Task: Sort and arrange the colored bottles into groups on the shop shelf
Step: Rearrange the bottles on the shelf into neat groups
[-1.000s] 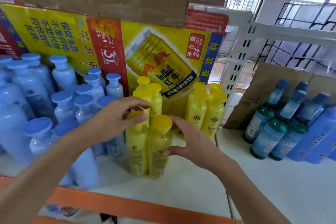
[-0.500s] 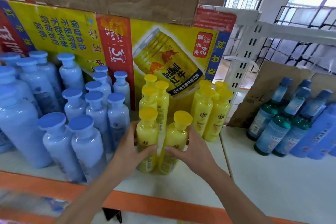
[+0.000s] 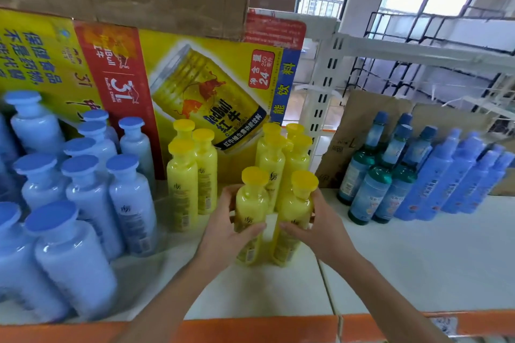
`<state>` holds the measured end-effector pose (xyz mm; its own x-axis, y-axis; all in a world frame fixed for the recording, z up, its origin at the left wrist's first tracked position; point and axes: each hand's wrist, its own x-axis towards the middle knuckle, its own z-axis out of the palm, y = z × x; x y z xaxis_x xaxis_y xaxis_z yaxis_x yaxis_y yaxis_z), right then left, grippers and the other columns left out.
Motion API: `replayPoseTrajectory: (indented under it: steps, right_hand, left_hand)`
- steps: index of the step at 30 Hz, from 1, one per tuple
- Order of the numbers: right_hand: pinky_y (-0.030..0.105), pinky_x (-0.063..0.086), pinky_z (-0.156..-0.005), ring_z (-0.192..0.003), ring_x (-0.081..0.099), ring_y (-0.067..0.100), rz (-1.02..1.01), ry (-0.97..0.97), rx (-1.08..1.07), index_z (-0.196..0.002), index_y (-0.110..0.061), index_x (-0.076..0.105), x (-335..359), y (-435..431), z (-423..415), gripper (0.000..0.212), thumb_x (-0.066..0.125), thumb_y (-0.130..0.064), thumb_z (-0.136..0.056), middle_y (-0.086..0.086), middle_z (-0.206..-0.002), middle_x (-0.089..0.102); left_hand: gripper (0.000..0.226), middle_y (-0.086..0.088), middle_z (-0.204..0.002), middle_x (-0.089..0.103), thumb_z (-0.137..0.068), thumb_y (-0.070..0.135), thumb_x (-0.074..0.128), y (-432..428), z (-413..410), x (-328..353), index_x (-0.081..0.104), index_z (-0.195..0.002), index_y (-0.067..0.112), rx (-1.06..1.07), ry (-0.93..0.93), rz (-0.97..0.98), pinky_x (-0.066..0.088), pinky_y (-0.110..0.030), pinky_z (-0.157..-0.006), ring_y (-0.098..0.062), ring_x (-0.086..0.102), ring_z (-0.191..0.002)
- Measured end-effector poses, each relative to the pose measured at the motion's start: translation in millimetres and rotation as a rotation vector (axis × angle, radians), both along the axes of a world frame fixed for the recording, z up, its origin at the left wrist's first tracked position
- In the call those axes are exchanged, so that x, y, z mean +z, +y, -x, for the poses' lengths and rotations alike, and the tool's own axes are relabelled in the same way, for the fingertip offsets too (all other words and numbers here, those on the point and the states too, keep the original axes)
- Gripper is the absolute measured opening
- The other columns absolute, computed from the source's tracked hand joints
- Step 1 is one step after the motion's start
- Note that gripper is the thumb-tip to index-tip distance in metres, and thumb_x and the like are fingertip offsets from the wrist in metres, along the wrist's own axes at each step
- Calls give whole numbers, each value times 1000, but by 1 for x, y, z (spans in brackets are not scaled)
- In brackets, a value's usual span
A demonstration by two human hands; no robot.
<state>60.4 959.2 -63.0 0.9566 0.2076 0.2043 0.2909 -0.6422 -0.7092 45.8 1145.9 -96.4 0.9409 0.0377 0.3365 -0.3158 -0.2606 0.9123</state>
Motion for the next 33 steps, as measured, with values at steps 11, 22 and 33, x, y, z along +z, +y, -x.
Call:
replayPoseTrajectory:
  steps: [11, 22, 33]
  right_hand:
    - [24, 47, -91, -100, 49, -2, -105, -70, 16, -120, -53, 19, -27, -3, -3, 81, 76, -53, -62, -38, -105, 40]
    - [2, 37, -89, -114, 45, -16, -364, 5, 118, -131, -44, 23, -40, -16, -18, 92, 80, -49, -58, -25, -128, 44]
    - [19, 44, -94, -119, 50, 2, -460, 129, 161, -129, -38, 34, -52, -17, -19, 87, 77, -59, -57, -18, -128, 52]
  left_hand:
    - [68, 24, -114, 56, -61, 39, 76, -17, -13, -15, 39, -118, 45, -49, -24, 99, 42, -7, -84, 6, 53, -108]
    - [77, 16, -114, 54, -46, 47, 78, -10, -24, -46, 40, -112, 34, -92, 51, 80, 46, -15, -88, 6, 55, -105]
    - [84, 11, -114, 58, -47, 62, 79, -4, -29, -50, 42, -115, 31, -195, 113, 114, 48, -27, -89, -7, 57, -107]
